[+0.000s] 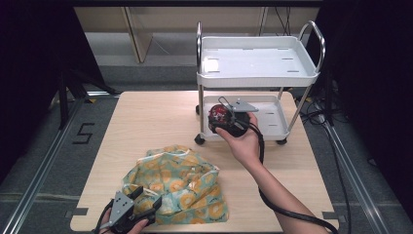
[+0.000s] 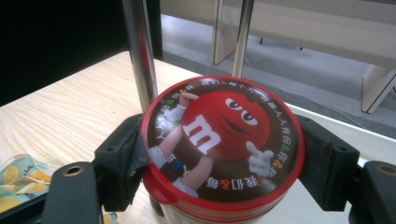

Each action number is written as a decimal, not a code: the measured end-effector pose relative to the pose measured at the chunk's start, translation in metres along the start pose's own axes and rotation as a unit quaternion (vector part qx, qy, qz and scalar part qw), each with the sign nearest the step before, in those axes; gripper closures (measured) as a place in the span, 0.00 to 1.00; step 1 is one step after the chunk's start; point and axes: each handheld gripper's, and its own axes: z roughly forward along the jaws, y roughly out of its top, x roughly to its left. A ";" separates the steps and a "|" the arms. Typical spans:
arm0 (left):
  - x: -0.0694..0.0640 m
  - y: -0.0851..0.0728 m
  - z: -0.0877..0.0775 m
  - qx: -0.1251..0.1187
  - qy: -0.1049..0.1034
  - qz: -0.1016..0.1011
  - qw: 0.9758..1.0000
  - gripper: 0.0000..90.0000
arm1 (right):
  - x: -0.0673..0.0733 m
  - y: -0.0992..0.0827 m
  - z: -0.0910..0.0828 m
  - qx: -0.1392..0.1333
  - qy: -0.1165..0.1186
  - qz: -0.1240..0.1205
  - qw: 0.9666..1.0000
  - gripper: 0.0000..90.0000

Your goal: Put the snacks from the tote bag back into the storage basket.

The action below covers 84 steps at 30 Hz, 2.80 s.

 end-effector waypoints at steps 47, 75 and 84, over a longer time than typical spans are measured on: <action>0.001 0.000 0.000 0.002 0.000 -0.003 1.000 0.27 | -0.005 -0.002 0.021 0.013 -0.011 0.002 1.000 0.30; 0.001 0.000 0.001 0.002 0.001 0.000 1.000 0.27 | -0.010 -0.006 0.030 0.025 -0.023 -0.003 0.999 0.30; 0.001 0.000 0.000 0.003 0.003 -0.005 1.000 0.27 | -0.010 -0.008 0.036 0.028 -0.025 -0.010 0.999 0.30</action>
